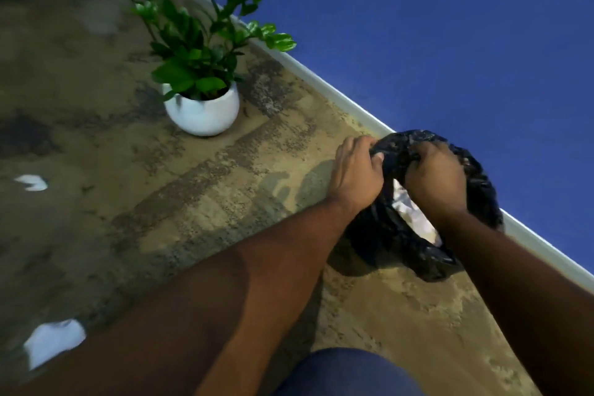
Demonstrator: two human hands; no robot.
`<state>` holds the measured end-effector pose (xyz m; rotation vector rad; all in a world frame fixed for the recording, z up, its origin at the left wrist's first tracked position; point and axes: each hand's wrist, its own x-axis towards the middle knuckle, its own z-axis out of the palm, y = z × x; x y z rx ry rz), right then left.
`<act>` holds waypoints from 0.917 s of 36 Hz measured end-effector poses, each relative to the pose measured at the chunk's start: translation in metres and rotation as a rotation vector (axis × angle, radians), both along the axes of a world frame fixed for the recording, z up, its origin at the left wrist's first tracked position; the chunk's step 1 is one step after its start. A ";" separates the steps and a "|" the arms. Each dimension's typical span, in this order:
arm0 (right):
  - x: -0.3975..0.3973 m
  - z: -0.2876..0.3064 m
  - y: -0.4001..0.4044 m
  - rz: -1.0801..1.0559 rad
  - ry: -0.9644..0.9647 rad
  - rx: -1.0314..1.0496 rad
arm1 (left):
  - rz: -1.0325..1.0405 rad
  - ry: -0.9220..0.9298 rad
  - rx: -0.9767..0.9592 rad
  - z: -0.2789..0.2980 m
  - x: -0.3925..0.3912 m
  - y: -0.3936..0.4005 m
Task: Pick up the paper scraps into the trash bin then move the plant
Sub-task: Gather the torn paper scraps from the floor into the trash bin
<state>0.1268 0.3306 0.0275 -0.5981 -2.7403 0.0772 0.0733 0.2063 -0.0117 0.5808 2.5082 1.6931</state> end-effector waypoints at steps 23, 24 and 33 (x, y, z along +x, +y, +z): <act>-0.142 -0.115 -0.372 0.967 -0.356 -0.091 | 0.455 -0.213 -0.538 -0.139 0.024 -0.384; -0.143 -0.121 -0.387 0.997 -0.394 -0.101 | 0.443 -0.232 -0.545 -0.143 0.031 -0.399; -0.149 -0.159 -0.491 1.117 -0.595 -0.092 | 0.133 -0.432 -0.701 -0.166 0.080 -0.489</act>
